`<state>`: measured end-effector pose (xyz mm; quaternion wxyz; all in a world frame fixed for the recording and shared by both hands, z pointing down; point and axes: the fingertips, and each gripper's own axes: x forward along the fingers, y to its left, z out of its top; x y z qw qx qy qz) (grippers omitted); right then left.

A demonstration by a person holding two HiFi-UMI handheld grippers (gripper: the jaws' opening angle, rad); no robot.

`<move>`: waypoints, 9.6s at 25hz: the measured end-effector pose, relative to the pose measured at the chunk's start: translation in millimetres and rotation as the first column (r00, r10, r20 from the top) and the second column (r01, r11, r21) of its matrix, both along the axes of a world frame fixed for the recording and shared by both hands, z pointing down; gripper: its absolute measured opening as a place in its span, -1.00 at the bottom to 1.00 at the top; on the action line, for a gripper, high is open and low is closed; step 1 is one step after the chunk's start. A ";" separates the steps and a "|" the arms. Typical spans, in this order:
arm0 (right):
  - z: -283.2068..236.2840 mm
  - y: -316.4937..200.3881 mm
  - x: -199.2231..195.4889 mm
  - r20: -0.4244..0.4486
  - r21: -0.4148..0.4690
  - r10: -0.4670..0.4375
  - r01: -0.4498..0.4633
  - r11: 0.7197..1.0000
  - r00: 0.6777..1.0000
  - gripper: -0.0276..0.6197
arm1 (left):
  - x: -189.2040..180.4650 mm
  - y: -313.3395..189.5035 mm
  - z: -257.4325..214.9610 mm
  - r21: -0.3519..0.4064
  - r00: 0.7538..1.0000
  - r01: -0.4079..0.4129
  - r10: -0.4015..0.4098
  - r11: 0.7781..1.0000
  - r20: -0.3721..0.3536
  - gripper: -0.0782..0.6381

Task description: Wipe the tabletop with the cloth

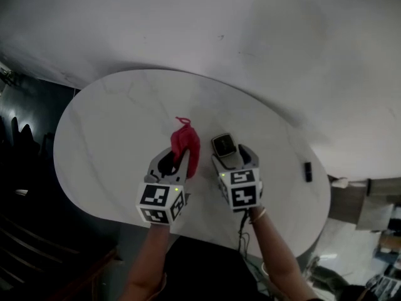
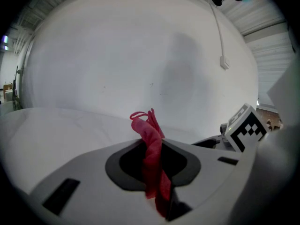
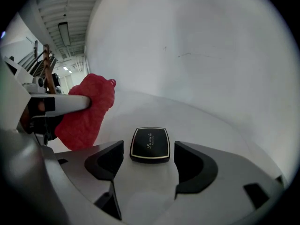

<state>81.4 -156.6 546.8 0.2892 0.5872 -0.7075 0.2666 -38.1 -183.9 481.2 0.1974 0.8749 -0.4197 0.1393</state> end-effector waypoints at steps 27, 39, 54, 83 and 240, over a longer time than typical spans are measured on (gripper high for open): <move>-40.8 -1.3 22.3 0.058 0.091 0.055 -0.060 0.994 0.997 0.04 | 9.0 -24.8 -15.4 0.038 0.999 -0.052 0.051 0.998 0.015 -0.60; -108.7 17.9 66.7 0.067 0.261 0.190 -0.201 0.944 0.979 0.04 | 101.3 -44.5 -44.0 0.084 0.968 -0.249 0.246 0.965 0.046 -0.60; -101.5 3.6 143.2 0.086 0.267 0.330 -0.341 0.901 0.940 0.04 | 265.5 -82.2 37.4 -0.146 0.876 -0.458 0.473 0.877 0.092 -0.60; -88.9 -56.3 47.2 0.101 0.227 0.112 -0.132 0.965 0.989 0.04 | 2.2 -223.5 32.4 -0.186 0.969 0.067 -0.020 0.980 0.245 -0.60; 14.0 -97.2 -75.5 -0.062 -0.033 -0.160 0.158 0.987 0.985 0.04 | -102.2 -17.1 -39.9 0.023 0.985 0.171 -0.172 0.985 0.031 -0.60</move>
